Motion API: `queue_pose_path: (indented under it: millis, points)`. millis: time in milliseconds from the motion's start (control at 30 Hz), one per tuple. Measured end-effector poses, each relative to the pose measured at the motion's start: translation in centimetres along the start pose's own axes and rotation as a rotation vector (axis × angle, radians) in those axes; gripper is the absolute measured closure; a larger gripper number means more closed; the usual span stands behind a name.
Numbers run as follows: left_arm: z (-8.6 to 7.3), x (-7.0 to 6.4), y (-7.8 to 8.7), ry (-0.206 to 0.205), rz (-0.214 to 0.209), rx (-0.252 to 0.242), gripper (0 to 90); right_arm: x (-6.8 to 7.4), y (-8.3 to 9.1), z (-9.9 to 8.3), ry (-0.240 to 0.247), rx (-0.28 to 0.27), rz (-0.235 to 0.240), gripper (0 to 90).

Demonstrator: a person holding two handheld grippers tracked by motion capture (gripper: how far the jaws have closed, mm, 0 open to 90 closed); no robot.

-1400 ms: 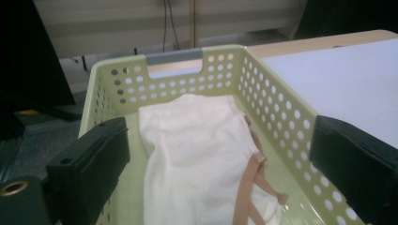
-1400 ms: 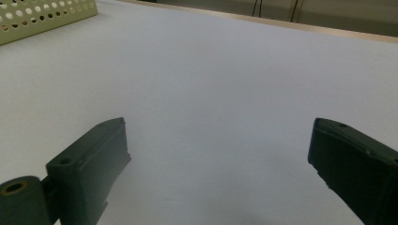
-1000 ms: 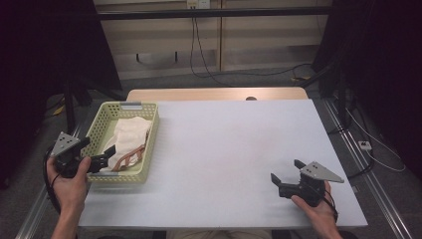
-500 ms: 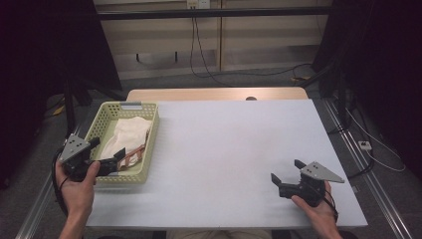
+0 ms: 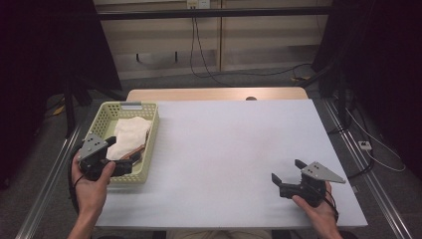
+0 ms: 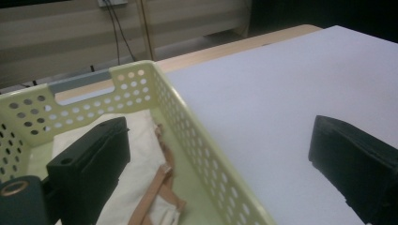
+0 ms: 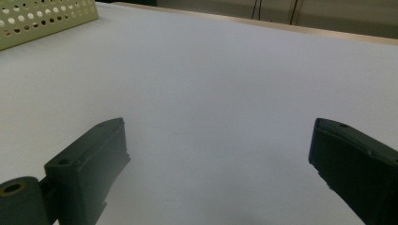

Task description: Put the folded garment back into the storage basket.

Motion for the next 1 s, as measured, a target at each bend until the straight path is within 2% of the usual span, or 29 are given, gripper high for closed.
queue_pose_path:
  millis: [200,467,633,733,867,1000]
  points:
    - [0.0,-2.1,-0.7,-0.01,-0.029,-0.009,5.8,0.0,0.0,0.0,0.0,0.0,0.0,5.0]
    - [0.3,-4.5,-2.1,-0.04,-0.073,0.005,5.8,0.0,0.0,0.0,0.002,-0.001,0.0,5.0]
    - [0.2,-5.7,-3.2,-0.026,-0.078,0.025,5.3,0.0,0.1,0.0,0.002,-0.001,0.0,5.0]
    - [0.0,-6.6,-3.7,-0.031,-0.097,0.029,5.2,0.0,0.1,0.0,0.002,-0.002,0.001,5.1]
    - [-0.2,-7.5,-4.4,-0.016,-0.141,0.041,5.6,0.0,0.1,0.0,0.005,-0.001,0.003,5.1]
    - [-0.2,-8.2,-5.2,-0.02,-0.141,0.026,5.8,0.0,0.0,0.0,0.002,-0.002,0.001,5.1]
Point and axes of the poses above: each handheld gripper's, and its own axes: y roughly backward along the jaws, z roughly out of its top, x roughly to its left, the point moved 9 cm from there along -y, roughly forward along the jaws, and after that the axes turned 2 degrees about y, right-handed, at the moved point
